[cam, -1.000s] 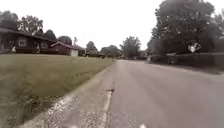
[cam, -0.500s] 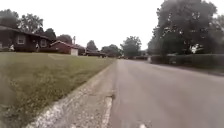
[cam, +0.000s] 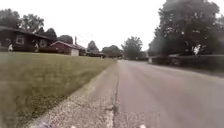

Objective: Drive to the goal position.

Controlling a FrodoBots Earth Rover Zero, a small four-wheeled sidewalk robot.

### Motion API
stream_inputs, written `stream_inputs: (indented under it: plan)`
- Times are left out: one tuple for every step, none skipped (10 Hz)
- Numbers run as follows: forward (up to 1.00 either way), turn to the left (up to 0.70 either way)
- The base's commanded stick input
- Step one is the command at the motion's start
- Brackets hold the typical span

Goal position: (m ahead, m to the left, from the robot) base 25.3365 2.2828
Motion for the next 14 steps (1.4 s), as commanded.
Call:
stream_inputs:
  plan:
    - [0.70,0.00]
    - [0.70,0.00]
    - [0.70,0.00]
    - [0.70,0.00]
    - [0.70,0.00]
    - [0.70,0.00]
    - [0.70,0.00]
    - [0.70,0.00]
    - [0.70,0.00]
    - [0.70,0.00]
    - [0.70,0.00]
    - [0.70,0.00]
    - [0.70,0.00]
    - [0.70,0.00]
